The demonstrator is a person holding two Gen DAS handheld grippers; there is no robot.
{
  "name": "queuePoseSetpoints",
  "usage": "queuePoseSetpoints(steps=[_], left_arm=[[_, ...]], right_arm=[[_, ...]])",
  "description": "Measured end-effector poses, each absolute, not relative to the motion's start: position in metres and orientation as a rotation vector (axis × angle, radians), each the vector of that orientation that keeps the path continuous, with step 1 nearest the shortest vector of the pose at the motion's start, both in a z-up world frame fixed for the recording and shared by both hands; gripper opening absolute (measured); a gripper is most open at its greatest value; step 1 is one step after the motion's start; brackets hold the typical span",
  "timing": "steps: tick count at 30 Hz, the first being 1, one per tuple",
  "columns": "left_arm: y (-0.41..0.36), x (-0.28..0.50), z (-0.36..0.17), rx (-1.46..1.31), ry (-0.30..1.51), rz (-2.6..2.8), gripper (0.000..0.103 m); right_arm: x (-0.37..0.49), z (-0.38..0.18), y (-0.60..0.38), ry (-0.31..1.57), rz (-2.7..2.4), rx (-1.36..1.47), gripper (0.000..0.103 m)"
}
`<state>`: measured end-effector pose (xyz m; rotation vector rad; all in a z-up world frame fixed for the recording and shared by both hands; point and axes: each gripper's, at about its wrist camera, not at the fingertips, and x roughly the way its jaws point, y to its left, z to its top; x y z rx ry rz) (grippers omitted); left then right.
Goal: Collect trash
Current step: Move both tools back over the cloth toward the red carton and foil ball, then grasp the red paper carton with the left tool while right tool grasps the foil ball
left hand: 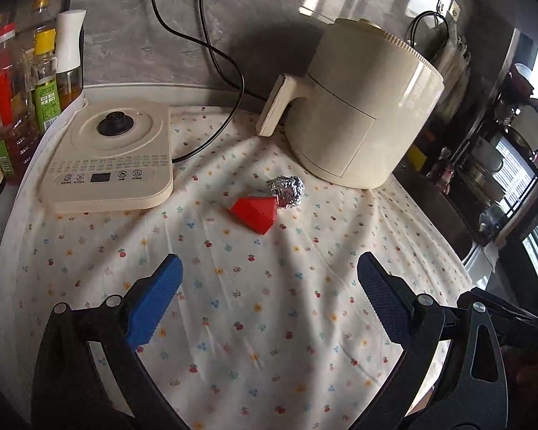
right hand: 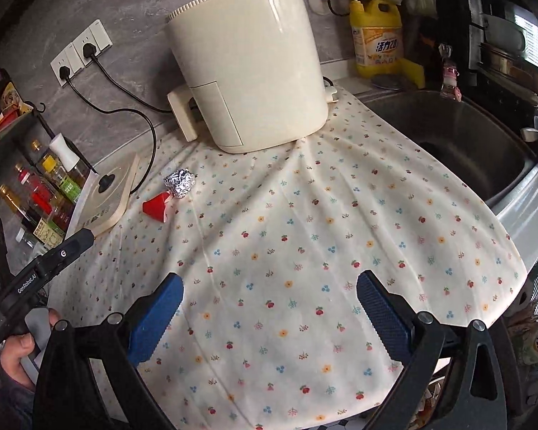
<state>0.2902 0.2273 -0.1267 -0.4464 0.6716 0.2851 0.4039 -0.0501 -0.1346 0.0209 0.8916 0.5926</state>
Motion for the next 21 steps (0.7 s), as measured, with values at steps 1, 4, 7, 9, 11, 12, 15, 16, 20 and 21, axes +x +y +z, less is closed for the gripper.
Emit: queuePoseSetpoints(steps=[1,4,7,9,11,12,15,16,20,21], left_arm=[[0.233,0.294,-0.128,-0.451,0.674,0.282,0.097],[0.244,0.307,-0.131,-0.449,0.683,0.265,0.097],[0.251,0.321,-0.133,-0.439,0.688,0.236,0.096],[0.254,0.331,-0.137,-0.436,0.698,0.218,0.093],[0.257,0.343,-0.143,-0.436,0.714,0.204,0.090],[0.259,0.349,-0.146,-0.437,0.723,0.199,0.088],[0.263,0.367,-0.156,-0.442,0.745,0.189,0.086],[0.265,0.372,-0.159,-0.443,0.753,0.186,0.085],[0.271,0.389,-0.173,-0.456,0.787,0.182,0.081],[0.272,0.392,-0.176,-0.461,0.795,0.183,0.080]], right_arm=[[0.406,-0.135,-0.046,0.892,0.591,0.022,0.095],[0.413,-0.135,-0.035,0.894,0.580,0.025,0.095],[0.418,-0.136,-0.026,0.894,0.564,0.030,0.095],[0.421,-0.136,-0.020,0.893,0.553,0.032,0.095],[0.424,-0.137,-0.016,0.893,0.542,0.032,0.095],[0.426,-0.137,-0.014,0.894,0.537,0.031,0.095],[0.432,-0.137,-0.008,0.903,0.520,0.032,0.095],[0.434,-0.137,-0.005,0.906,0.515,0.031,0.095],[0.441,-0.134,0.007,0.909,0.504,0.011,0.095],[0.442,-0.134,0.010,0.908,0.504,0.006,0.095]])
